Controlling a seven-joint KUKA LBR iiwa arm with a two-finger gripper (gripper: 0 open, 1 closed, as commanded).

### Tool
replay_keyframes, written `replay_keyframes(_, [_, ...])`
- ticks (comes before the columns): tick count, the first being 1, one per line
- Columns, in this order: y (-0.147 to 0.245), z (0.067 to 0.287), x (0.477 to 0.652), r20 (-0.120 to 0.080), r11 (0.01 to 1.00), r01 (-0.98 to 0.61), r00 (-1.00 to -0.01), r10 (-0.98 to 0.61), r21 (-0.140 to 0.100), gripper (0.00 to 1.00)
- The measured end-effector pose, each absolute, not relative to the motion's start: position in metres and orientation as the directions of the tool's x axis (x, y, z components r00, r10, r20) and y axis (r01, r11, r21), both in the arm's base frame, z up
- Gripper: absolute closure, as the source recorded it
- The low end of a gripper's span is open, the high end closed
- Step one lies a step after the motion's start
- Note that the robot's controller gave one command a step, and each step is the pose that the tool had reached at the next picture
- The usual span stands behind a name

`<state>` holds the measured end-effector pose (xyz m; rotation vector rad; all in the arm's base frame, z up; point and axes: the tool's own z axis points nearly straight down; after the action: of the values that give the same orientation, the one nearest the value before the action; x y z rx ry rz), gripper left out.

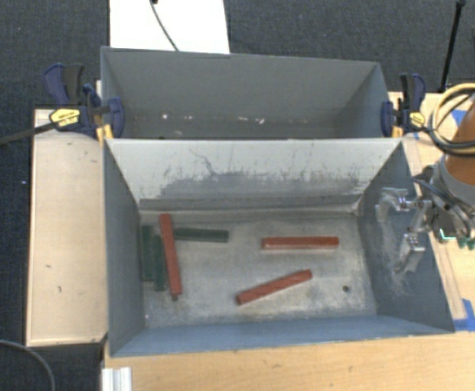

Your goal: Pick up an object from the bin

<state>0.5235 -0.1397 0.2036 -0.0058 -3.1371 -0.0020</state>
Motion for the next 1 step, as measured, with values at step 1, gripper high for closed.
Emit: replay_keyframes(1, [-0.1157, 0.0667, 0.5878, 0.001, 0.992, -0.128, -0.992, -0.128, 0.002, 0.00])
